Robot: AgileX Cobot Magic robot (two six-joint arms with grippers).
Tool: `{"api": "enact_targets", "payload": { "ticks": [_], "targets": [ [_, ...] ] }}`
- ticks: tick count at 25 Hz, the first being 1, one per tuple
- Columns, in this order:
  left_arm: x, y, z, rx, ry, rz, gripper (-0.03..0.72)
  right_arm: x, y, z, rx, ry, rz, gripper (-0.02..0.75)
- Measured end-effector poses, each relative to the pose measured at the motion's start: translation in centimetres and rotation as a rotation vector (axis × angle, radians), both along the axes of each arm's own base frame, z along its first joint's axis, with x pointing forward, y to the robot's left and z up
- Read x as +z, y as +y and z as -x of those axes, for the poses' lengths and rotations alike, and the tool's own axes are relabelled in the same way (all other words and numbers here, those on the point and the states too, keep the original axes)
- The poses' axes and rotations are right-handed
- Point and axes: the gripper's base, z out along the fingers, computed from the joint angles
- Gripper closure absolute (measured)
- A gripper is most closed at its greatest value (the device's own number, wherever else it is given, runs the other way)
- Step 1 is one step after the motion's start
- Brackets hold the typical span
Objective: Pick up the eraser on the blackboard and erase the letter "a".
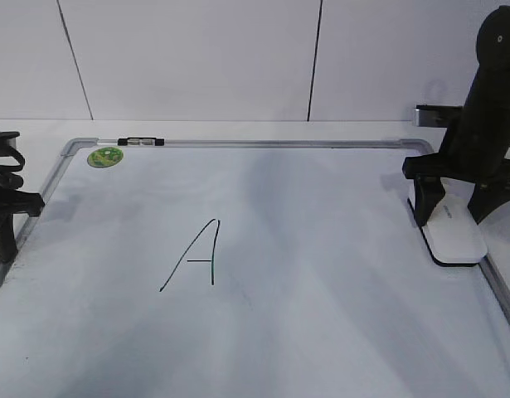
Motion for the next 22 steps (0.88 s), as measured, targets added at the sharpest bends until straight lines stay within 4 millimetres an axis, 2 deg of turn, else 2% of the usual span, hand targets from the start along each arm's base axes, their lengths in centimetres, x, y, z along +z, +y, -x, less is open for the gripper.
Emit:
{"api": "enact_targets", "payload": {
  "ticks": [17, 22],
  "targets": [
    [0.0, 0.08, 0.0, 0.001, 0.0, -0.001, 0.578, 0.04, 0.4, 0.01, -0.025, 0.003, -0.043, 0.146],
    [0.0, 0.08, 0.0, 0.001, 0.0, -0.001, 0.568, 0.06, 0.56, 0.01, -0.03, 0.005, -0.06, 0.089]
  ]
}}
